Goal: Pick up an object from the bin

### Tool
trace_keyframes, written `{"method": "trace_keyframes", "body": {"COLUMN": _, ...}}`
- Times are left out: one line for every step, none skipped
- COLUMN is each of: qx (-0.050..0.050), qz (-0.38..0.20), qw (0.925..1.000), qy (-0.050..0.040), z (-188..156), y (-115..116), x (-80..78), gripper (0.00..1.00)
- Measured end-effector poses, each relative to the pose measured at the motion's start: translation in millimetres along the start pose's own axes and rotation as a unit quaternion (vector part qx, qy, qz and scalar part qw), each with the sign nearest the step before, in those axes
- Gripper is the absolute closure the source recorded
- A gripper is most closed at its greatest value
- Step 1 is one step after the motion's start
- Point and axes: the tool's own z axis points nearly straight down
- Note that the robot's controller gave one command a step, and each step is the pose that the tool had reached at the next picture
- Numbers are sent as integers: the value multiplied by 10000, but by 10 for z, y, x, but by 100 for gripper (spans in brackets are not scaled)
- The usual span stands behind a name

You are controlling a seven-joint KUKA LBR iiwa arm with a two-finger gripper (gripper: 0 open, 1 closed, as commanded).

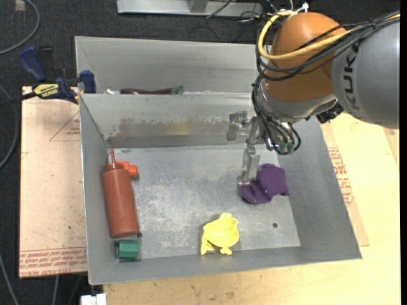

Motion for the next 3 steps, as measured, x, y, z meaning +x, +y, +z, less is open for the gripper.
{"method": "trace_keyframes", "body": {"qx": -2, "qz": 3, "qw": 10000, "qy": -41, "z": -51, "y": 0, "x": -11, "gripper": 0}}
{"method": "trace_keyframes", "body": {"qx": 0, "qz": -305, "qw": 9995, "qy": -39, "z": 683, "y": 60, "x": 309, "gripper": 0}}
{"method": "trace_keyframes", "body": {"qx": -2, "qz": -1516, "qw": 9884, "qy": -12, "z": 810, "y": 61, "x": 578, "gripper": 0}}
